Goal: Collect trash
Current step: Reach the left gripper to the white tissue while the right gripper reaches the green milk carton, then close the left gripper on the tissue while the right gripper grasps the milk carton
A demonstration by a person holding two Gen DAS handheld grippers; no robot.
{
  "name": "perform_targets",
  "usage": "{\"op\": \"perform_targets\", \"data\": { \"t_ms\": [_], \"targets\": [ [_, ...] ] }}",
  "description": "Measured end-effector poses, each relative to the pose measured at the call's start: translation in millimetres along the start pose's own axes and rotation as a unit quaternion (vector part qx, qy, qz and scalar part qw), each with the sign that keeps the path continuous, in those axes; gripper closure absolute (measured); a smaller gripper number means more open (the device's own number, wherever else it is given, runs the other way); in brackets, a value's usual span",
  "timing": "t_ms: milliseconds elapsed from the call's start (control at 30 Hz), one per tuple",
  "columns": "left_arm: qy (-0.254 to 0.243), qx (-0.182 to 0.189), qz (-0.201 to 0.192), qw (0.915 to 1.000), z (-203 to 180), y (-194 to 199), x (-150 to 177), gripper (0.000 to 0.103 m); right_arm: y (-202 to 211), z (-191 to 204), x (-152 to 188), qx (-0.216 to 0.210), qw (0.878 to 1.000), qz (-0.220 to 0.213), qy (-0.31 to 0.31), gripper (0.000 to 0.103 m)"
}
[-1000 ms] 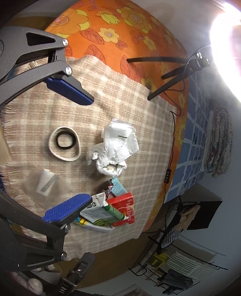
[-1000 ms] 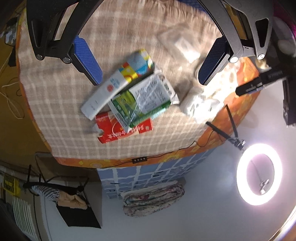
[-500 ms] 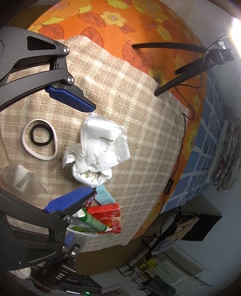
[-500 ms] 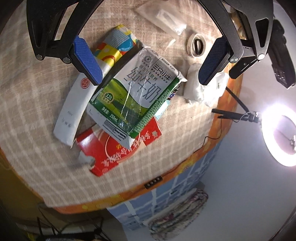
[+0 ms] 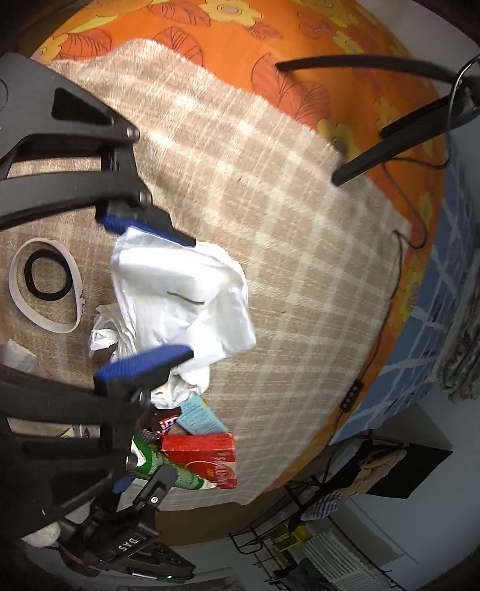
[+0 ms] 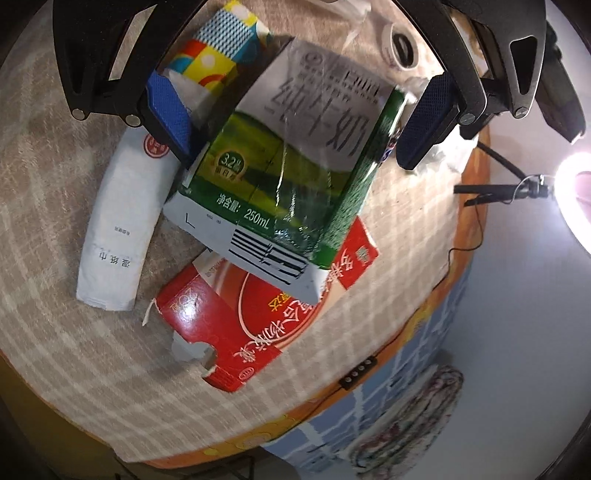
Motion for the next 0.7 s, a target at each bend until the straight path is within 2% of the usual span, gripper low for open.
{"op": "perform_targets", "data": {
  "t_ms": [100,133,200,300,467,533,633,700],
  "targets": [
    [-0.002,0.003,0.0,1.0,-1,0,1,0.064,-4,2,0,0.012,1.0,-0.001,0.013,0.0],
    [-0.002,0.005,-0.001,1.0,-1,1,1,0.072,-5,4,0,0.015,1.0,-0.003,0.018,0.0],
    [-0.005,0.01,-0.006,0.9999,-3,5,0,0.083,-4,7,2,0.012,1.0,0.001,0.025,0.0],
    [-0.008,0.014,-0.013,0.9998,-7,12,-2,0.092,0,9,5,0.0,1.0,0.001,0.029,0.002],
    [-0.024,0.014,-0.02,0.9994,-15,21,-2,0.096,7,9,9,-0.015,0.999,0.002,0.035,0.028],
    [-0.029,0.012,-0.02,0.9993,-18,23,0,0.097,8,8,11,-0.018,0.999,-0.001,0.037,0.03],
    [-0.033,0.013,-0.021,0.9991,-21,25,2,0.097,8,7,9,-0.001,0.999,-0.013,0.037,0.03],
    [-0.036,0.011,-0.024,0.999,-23,27,3,0.097,7,5,9,0.011,0.999,-0.004,0.031,0.025]
  ]
}}
Point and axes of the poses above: each gripper's, at about its wrist camera, not at the fingertips, and y roughly against the way its jaws point, z to its left, x to its underside, the point moved 8 cm from there along -y, roughly the way its jaws point, and after that the axes turned 15 degrees about x, right-handed, at the moved point
